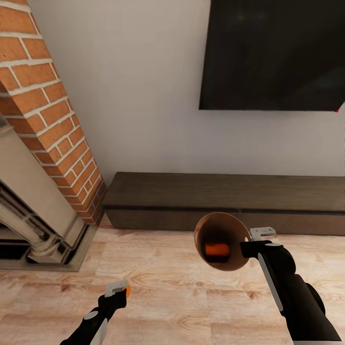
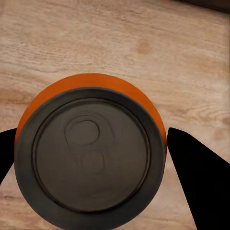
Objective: Put the three can of soda from the living room inside the tash can in the kitchen.
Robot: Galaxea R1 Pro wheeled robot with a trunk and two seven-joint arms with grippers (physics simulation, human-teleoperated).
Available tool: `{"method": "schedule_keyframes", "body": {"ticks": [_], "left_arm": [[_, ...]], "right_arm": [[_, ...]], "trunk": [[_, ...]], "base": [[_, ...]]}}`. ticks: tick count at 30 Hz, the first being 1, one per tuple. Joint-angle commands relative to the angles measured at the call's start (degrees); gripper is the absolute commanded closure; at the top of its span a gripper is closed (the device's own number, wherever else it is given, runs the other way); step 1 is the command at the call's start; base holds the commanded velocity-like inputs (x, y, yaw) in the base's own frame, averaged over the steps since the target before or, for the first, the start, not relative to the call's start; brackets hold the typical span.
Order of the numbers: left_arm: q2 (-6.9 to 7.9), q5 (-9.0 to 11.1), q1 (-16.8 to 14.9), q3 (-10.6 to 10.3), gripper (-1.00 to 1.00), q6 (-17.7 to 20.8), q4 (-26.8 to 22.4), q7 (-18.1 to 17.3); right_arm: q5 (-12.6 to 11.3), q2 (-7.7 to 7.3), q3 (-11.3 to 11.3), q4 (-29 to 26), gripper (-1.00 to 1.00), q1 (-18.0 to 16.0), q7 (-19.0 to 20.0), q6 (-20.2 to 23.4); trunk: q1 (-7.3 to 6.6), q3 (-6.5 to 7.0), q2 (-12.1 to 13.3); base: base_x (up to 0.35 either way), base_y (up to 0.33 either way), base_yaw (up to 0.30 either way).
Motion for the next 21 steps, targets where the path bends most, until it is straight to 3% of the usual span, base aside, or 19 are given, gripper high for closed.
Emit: {"method": "schedule_keyframes", "body": {"ticks": [1,5,9,13,16,21], "left_arm": [[0.0,-0.01,0.0,0.01,1.0,0.0,-0.01,-0.06],[0.0,0.06,0.0,0.07,1.0,-0.04,-0.83,-0.3],[0.21,0.29,0.0,0.42,1.0,0.24,-6.22,-2.48],[0.54,0.45,0.0,0.6,1.0,4.58,-11.4,-10.92],[1.67,0.47,0.0,0.92,1.0,16.66,-19.3,-23.27],[2.25,0.46,0.0,2.23,1.0,23.18,-24.26,-35.62]], "right_arm": [[-0.32,0.0,0.0,0.0,1.0,-0.02,0.15,-0.01],[-0.32,0.0,0.05,0.09,1.0,-0.02,0.15,-0.01],[-0.32,-0.06,0.06,0.3,1.0,-0.02,0.12,-0.01],[-0.28,-0.14,0.03,1.13,1.0,-0.01,0.1,-0.06],[-0.25,-0.08,0.11,3.17,1.0,0.01,0.06,-0.17],[-0.24,-0.02,0.16,6.22,1.0,0.03,0.0,-0.29]], "trunk": [[0.0,0.06,0.0],[0.0,0.16,0.0],[0.0,0.18,0.0],[0.0,0.19,0.0],[0.0,0.19,0.0],[0.0,0.19,0.0]], "base": [[0.0,0.0,0.0],[0.0,0.0,0.0],[0.0,0.0,0.0],[0.0,0.0,0.0],[0.0,0.0,0.0],[0.0,0.0,0.0]]}}
